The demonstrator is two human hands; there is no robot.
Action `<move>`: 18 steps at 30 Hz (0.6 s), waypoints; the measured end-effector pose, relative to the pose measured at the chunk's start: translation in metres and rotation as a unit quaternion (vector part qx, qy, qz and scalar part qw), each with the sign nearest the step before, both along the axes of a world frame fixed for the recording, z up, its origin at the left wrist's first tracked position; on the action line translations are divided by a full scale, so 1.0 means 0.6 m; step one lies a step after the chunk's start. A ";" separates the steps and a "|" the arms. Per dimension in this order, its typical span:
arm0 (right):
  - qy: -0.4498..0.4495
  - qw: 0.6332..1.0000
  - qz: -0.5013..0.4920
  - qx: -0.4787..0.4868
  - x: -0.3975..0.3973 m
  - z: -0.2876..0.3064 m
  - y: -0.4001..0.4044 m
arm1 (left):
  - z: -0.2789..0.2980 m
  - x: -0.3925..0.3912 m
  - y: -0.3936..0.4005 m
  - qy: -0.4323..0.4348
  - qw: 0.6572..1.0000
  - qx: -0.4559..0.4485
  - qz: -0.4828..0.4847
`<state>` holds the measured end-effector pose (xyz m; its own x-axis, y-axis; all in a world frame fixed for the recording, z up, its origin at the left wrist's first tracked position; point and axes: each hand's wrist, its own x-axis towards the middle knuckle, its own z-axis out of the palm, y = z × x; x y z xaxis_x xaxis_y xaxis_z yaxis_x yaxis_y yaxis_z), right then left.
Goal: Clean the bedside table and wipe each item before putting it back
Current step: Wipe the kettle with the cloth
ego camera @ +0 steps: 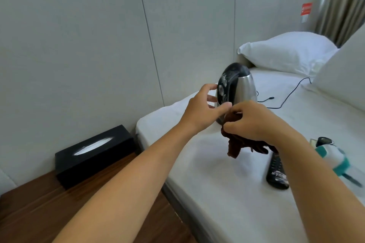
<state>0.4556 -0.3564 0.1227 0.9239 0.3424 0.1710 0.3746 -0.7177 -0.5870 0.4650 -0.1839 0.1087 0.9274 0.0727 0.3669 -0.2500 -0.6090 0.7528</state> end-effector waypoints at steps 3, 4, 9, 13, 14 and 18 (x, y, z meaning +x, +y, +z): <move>-0.007 0.999 -0.030 0.017 0.009 -0.007 -0.010 | 0.008 0.021 -0.014 0.006 1.000 -0.012 -0.004; -0.010 0.999 -0.030 0.024 0.013 -0.011 -0.012 | 0.009 0.026 -0.018 0.010 1.000 -0.009 -0.003; 0.008 0.996 0.040 0.079 0.028 -0.028 -0.006 | 0.003 0.039 -0.029 -0.026 0.999 0.017 0.023; -0.005 0.993 0.070 0.096 0.030 -0.034 0.005 | 0.005 0.023 -0.017 -0.062 0.997 0.021 0.039; -0.012 0.990 0.085 0.110 0.025 -0.033 0.010 | 0.008 0.013 -0.010 -0.069 0.997 0.022 0.039; -0.049 0.975 0.157 0.150 -0.011 -0.021 0.047 | 0.031 -0.062 0.039 -0.086 0.996 0.005 0.032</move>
